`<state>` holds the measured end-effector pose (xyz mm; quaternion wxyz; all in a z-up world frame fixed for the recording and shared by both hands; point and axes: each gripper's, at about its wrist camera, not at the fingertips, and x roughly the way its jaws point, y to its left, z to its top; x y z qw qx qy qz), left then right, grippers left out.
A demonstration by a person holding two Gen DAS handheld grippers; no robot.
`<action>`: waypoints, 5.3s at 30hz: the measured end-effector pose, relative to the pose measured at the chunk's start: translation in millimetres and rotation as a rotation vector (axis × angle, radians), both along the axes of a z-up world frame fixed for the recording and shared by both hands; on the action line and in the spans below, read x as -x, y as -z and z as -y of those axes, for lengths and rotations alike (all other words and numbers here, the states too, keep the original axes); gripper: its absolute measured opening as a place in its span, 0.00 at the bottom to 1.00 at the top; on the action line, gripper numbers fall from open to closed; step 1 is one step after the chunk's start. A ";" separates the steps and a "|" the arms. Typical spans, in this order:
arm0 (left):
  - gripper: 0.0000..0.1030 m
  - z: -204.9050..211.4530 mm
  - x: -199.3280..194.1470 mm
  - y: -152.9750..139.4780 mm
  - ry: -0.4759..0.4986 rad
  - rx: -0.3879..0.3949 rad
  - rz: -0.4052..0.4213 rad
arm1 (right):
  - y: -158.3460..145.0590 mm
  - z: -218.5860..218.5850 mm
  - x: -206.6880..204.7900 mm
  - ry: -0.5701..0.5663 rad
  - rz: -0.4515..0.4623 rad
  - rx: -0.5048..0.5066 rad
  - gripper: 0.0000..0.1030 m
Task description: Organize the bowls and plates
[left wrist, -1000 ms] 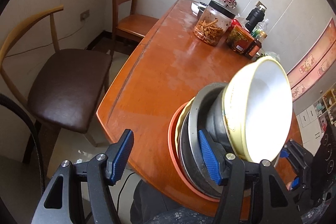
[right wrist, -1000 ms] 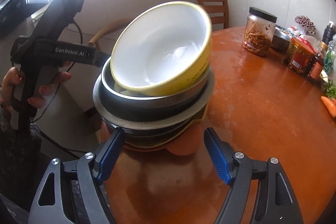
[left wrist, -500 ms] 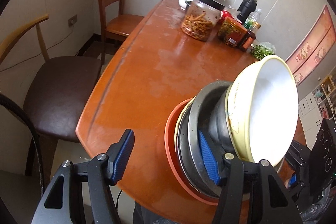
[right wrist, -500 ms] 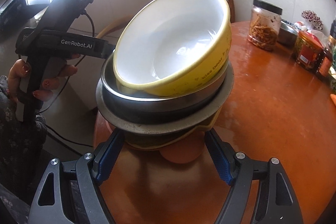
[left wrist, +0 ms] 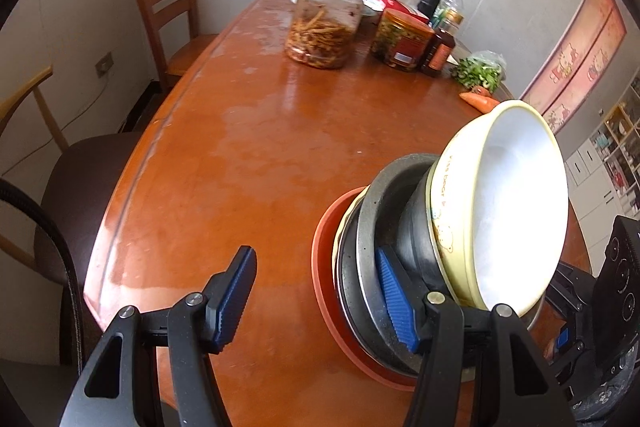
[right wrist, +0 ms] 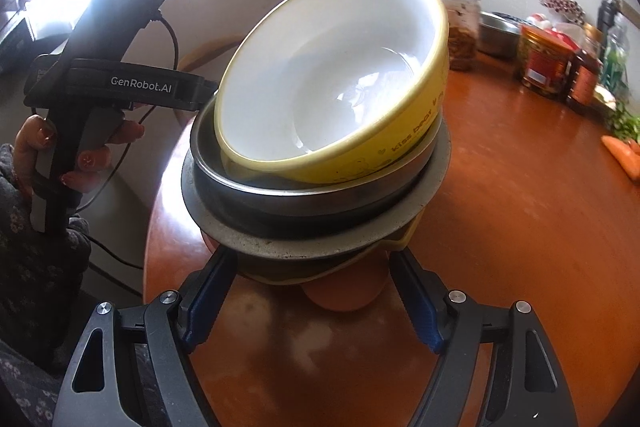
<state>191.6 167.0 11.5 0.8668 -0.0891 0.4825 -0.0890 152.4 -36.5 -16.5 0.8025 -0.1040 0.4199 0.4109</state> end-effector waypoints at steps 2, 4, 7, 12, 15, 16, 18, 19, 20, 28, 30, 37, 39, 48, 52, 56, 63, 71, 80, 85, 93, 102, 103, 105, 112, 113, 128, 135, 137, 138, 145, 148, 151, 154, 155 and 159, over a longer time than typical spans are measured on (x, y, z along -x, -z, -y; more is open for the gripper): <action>0.59 9.0 -3.5 0.4 0.015 -0.004 -0.002 | -1.1 8.7 0.8 0.013 0.000 0.000 0.78; 0.59 16.7 -5.2 1.6 0.026 -0.002 -0.005 | -1.5 15.4 2.9 0.024 0.000 0.001 0.78; 0.59 30.2 -9.5 1.2 0.044 -0.005 -0.007 | -3.0 28.9 6.0 0.040 0.000 -0.001 0.78; 0.59 54.9 -16.6 0.1 0.074 -0.013 -0.009 | -5.6 51.5 5.8 0.071 -0.009 -0.012 0.78; 0.59 69.8 -21.7 0.1 0.094 -0.013 -0.014 | -6.8 68.4 9.8 0.091 -0.008 -0.014 0.78; 0.59 75.2 -23.8 -0.1 0.101 -0.012 -0.016 | -7.5 73.4 10.9 0.097 -0.008 -0.015 0.78; 0.59 84.0 -27.1 -0.1 0.113 -0.010 -0.020 | -9.3 84.4 14.7 0.112 -0.006 -0.016 0.78; 0.59 90.0 -29.1 0.0 0.121 -0.009 -0.021 | -10.4 89.3 17.2 0.118 -0.005 -0.015 0.78; 0.59 94.4 -30.8 0.5 0.125 -0.009 -0.022 | -10.7 92.9 18.3 0.124 -0.003 -0.013 0.78; 0.59 134.5 -49.1 2.6 0.161 -0.008 -0.034 | -16.8 125.5 24.6 0.185 0.005 -0.001 0.78; 0.59 143.5 -52.2 2.4 0.168 -0.015 -0.031 | -16.4 129.9 28.0 0.198 0.004 0.001 0.78; 0.59 162.4 -57.5 1.1 0.170 -0.024 -0.026 | -20.3 145.9 41.0 0.224 0.001 0.008 0.78; 0.59 164.6 -58.3 1.3 0.163 -0.019 -0.027 | -20.9 147.1 42.3 0.227 0.002 0.009 0.78; 0.59 169.7 -56.6 1.7 0.166 -0.028 -0.021 | -23.0 154.5 37.9 0.228 -0.003 0.017 0.78; 0.59 169.9 -54.9 1.7 0.156 -0.022 -0.023 | -22.6 154.2 37.7 0.227 0.001 0.031 0.78; 0.59 167.9 -51.9 2.7 0.137 -0.016 -0.017 | -20.8 154.7 28.2 0.229 0.007 0.044 0.78; 0.60 156.2 -47.6 4.8 0.108 0.020 -0.010 | -24.6 150.1 30.4 0.240 0.022 0.065 0.79; 0.65 137.6 -27.6 -7.6 0.057 0.053 0.063 | -33.8 153.5 46.4 0.298 0.068 0.077 0.79; 0.66 137.2 25.1 -23.3 -0.001 -0.117 0.170 | -53.7 166.3 77.5 0.393 0.140 0.045 0.80; 0.69 149.2 62.5 -23.4 -0.010 -0.179 0.210 | -56.4 174.5 94.1 0.479 0.168 0.022 0.83; 0.70 169.3 98.1 -9.5 -0.022 -0.179 0.189 | -43.6 188.2 114.5 0.550 0.125 -0.021 0.83; 0.72 196.3 127.6 5.5 -0.005 -0.183 0.172 | -39.2 201.9 140.7 0.583 0.132 -0.067 0.84; 0.72 198.0 130.0 6.8 -0.004 -0.177 0.170 | -38.8 202.8 143.6 0.581 0.134 -0.071 0.84; 0.72 200.7 134.8 8.7 -0.005 -0.169 0.168 | -37.3 204.4 148.1 0.587 0.140 -0.071 0.84; 0.72 205.7 141.9 12.2 0.002 -0.178 0.169 | -36.0 205.5 157.3 0.632 0.184 -0.066 0.84; 0.72 205.9 142.7 13.1 0.002 -0.179 0.167 | -35.4 206.3 157.8 0.635 0.187 -0.070 0.84; 0.72 209.1 149.9 17.1 0.020 -0.183 0.163 | -28.5 203.0 156.4 0.633 0.170 -0.065 0.84; 0.72 209.6 149.1 18.8 0.024 -0.184 0.159 | -28.3 201.3 157.4 0.624 0.174 -0.063 0.84; 0.72 209.8 149.4 18.8 0.025 -0.182 0.160 | -28.7 201.1 158.1 0.624 0.177 -0.065 0.84; 0.72 210.0 149.4 19.0 0.025 -0.183 0.160 | -28.9 201.1 158.5 0.621 0.177 -0.066 0.84; 0.72 210.4 150.4 19.4 0.029 -0.184 0.160 | -29.2 200.7 158.6 0.619 0.173 -0.065 0.84; 0.72 209.8 150.6 19.7 0.027 -0.183 0.159 | -29.5 200.8 158.5 0.617 0.176 -0.065 0.84; 0.72 209.7 151.0 19.7 0.026 -0.182 0.158 | -29.6 200.2 158.8 0.615 0.180 -0.065 0.84; 0.72 209.8 151.4 19.7 0.027 -0.184 0.160 | -29.7 199.6 158.8 0.613 0.182 -0.065 0.84; 0.72 209.9 151.4 19.8 0.027 -0.187 0.159 | -29.7 199.3 158.9 0.611 0.182 -0.066 0.84; 0.72 208.9 152.0 19.1 0.024 -0.188 0.158 | -29.7 198.5 158.4 0.613 0.178 -0.069 0.84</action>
